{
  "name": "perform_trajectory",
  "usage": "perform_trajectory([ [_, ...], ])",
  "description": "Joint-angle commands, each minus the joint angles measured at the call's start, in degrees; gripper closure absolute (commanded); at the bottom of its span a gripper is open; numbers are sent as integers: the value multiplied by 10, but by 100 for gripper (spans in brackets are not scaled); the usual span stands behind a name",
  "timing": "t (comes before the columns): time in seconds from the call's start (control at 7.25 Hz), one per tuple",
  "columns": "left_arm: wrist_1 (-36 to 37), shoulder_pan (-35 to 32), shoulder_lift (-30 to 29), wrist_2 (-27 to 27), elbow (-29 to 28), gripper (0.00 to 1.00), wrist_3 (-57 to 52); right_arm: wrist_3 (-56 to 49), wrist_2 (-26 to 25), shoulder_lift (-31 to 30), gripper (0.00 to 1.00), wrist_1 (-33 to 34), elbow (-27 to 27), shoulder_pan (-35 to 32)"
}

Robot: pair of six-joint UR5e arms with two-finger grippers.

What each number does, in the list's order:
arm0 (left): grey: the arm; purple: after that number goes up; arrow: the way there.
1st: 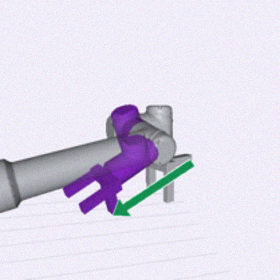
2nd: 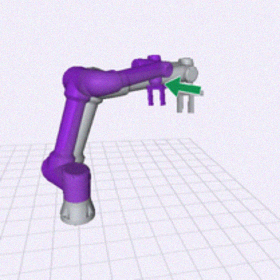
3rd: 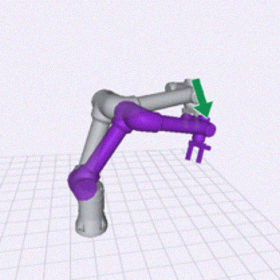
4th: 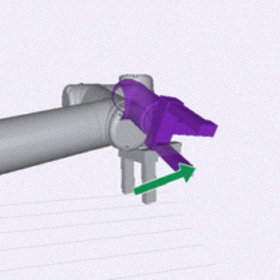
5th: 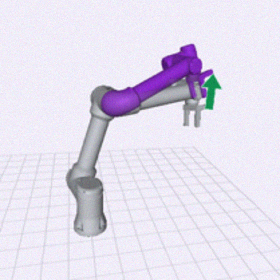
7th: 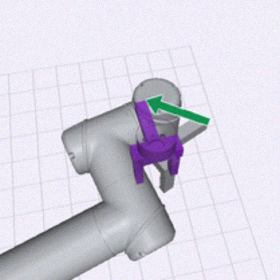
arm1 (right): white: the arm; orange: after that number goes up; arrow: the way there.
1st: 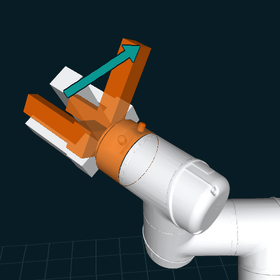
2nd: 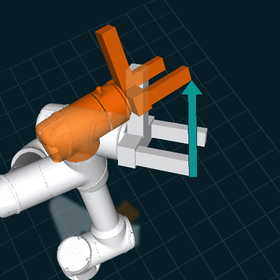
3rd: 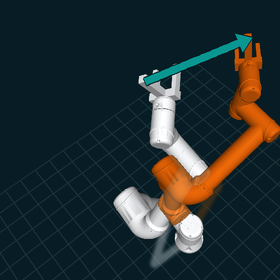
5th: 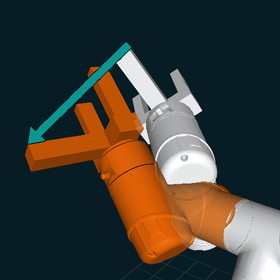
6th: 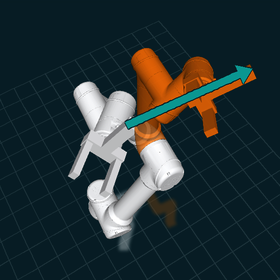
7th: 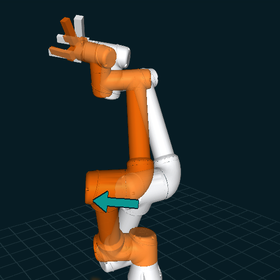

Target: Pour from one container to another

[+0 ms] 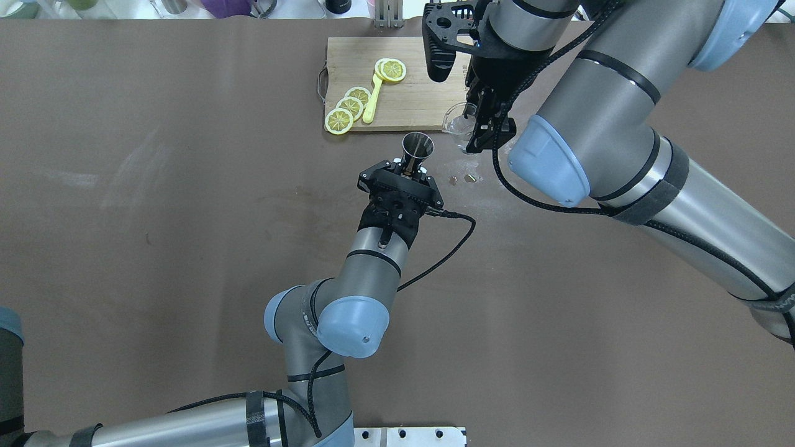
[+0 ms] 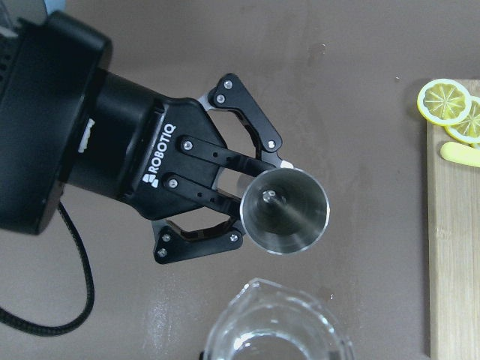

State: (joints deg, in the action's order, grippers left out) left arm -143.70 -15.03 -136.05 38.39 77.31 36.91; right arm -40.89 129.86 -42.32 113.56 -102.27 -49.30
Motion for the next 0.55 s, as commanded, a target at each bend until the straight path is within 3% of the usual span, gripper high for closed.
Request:
perform_trajectory([
  [0.0, 0, 0, 0, -1, 0, 100, 0, -11, -8, 10, 100, 22, 7, 3],
  [0.41, 0, 0, 1, -1, 3, 100, 0, -25, -22, 41, 100, 58, 29, 3],
])
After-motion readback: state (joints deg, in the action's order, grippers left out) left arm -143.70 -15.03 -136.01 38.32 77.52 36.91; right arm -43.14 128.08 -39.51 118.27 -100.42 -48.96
